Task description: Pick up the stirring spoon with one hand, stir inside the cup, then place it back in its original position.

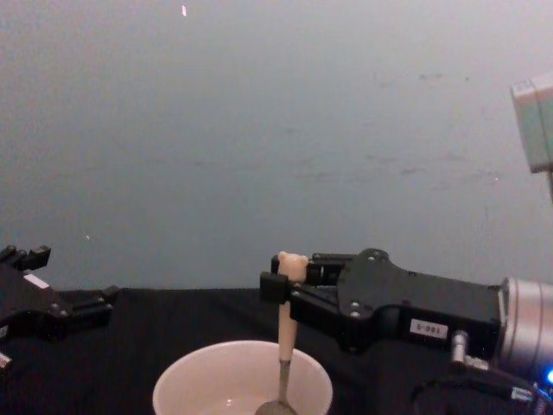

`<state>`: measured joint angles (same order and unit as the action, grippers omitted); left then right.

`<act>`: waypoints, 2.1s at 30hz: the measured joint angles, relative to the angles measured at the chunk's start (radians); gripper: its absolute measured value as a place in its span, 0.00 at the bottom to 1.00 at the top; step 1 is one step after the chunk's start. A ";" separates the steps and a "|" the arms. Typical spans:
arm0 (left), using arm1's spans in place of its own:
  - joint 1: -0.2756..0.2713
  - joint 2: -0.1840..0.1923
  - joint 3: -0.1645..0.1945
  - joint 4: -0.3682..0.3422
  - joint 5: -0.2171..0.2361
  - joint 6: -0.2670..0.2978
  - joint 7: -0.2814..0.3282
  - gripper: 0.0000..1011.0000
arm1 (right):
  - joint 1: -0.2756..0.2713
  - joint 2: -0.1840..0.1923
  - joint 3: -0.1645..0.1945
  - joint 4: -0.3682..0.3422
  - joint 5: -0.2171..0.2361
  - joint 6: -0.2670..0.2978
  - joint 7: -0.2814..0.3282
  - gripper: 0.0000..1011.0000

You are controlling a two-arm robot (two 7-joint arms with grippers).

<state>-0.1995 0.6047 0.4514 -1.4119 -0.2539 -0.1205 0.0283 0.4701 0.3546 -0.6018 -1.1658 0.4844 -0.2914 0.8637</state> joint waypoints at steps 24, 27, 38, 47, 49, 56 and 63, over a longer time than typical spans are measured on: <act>0.000 0.000 0.000 0.000 0.000 0.000 0.000 0.99 | 0.022 -0.047 -0.051 0.013 0.019 0.010 0.009 0.21; 0.000 0.000 0.000 0.000 0.000 0.000 0.000 0.99 | 0.044 -0.065 -0.050 0.053 0.009 -0.002 0.000 0.21; 0.000 0.000 0.000 0.000 0.000 0.000 0.000 0.99 | 0.064 -0.076 -0.030 0.096 -0.004 -0.015 -0.014 0.21; 0.000 0.000 0.000 0.000 0.000 0.000 0.000 0.99 | 0.042 -0.048 -0.011 0.067 -0.006 -0.011 -0.022 0.21; 0.000 0.000 0.000 0.000 0.000 0.000 0.000 0.99 | 0.031 -0.036 -0.006 0.049 -0.005 -0.005 -0.025 0.21; 0.000 0.000 0.000 0.000 0.000 0.000 0.000 0.99 | -0.010 0.000 0.002 -0.024 0.010 0.013 -0.022 0.21; 0.000 0.000 0.000 0.000 0.000 0.000 0.000 0.99 | -0.036 0.015 -0.012 -0.077 0.025 0.028 -0.005 0.21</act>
<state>-0.1995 0.6047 0.4514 -1.4120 -0.2539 -0.1205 0.0283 0.4345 0.3699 -0.6137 -1.2423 0.5089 -0.2635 0.8590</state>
